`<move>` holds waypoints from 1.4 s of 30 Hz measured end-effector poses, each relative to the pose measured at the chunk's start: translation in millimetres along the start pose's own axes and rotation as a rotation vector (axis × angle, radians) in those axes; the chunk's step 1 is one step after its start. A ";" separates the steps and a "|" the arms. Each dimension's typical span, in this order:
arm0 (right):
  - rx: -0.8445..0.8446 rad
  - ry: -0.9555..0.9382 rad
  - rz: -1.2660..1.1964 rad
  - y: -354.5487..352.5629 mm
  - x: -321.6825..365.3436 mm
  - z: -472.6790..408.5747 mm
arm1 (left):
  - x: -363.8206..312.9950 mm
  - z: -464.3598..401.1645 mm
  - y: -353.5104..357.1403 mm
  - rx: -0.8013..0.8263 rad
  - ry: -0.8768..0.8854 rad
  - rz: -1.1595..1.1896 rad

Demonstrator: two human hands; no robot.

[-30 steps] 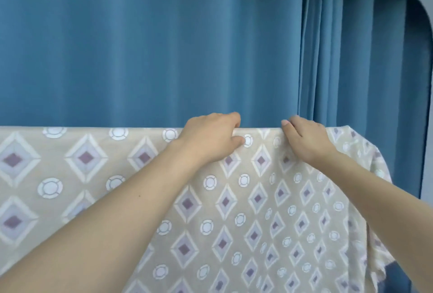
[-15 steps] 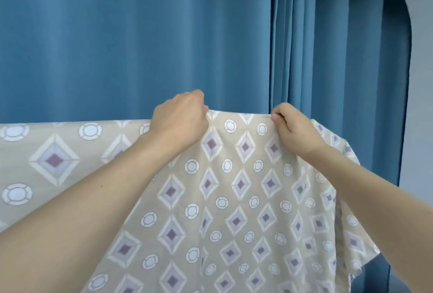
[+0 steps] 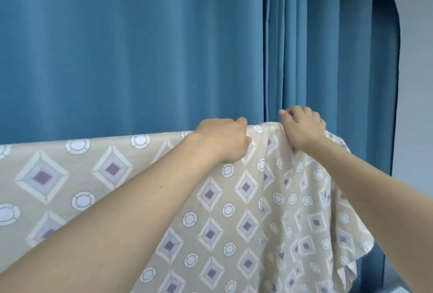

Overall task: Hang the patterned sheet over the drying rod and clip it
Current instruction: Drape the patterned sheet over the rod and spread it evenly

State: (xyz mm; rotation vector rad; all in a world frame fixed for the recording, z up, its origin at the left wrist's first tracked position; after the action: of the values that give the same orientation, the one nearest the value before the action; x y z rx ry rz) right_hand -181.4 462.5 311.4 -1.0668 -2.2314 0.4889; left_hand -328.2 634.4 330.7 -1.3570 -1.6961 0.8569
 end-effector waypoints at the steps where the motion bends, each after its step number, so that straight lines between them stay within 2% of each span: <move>1: -0.010 0.070 -0.050 -0.7 -11.1 1.5 | -2.5 -1.4 0.7 -0.014 0.000 0.004; 4: 0.003 0.279 -0.313 -0.8 -47.9 0.2 | -11.1 -7.2 1.5 -0.012 -0.016 0.013; 6: 0.025 0.351 -0.445 -3.3 -66.6 0.7 | -18.0 -12.4 2.7 -0.013 -0.032 0.018; 10: 0.036 0.308 -0.584 -8.3 -83.7 6.7 | -40.3 -26.2 7.5 -0.033 -0.041 0.015; 17: 0.088 0.205 -0.574 -7.2 -119.6 11.1 | -86.2 -59.4 16.7 -0.076 0.012 0.052; 21: 0.119 0.138 -0.415 -7.5 -138.8 11.3 | -105.8 -75.8 29.2 -0.220 0.027 0.036; 25: 0.097 -0.007 -0.290 -8.5 -148.2 9.6 | -107.0 -82.5 27.9 -0.332 0.019 0.092; 31: 0.045 -0.173 -0.160 -10.4 -165.6 1.7 | -105.8 -91.8 19.4 -0.341 -0.019 0.122; 37: -0.021 -0.093 -0.143 -14.0 -162.4 -23.4 | -111.5 -95.0 20.3 -0.377 -0.121 0.164; 42: -0.102 -0.006 -0.206 -13.3 -149.6 -60.9 | -106.8 -95.5 26.0 -0.165 -0.165 0.061</move>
State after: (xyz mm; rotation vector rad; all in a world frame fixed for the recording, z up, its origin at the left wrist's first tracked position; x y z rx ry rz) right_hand -75.3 339.9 309.5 -0.8727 -2.3611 0.2929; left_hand -219.1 538.1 335.0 -1.4893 -1.8953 0.9005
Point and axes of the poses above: each hand's wrist, its own z-axis away from the middle knuckle, its own y-axis out of the palm, x = y × z, the point moved 1 cm from there along -z, towards the middle knuckle, and after that the axes turned 9 degrees about -y, right-handed, at the moved point
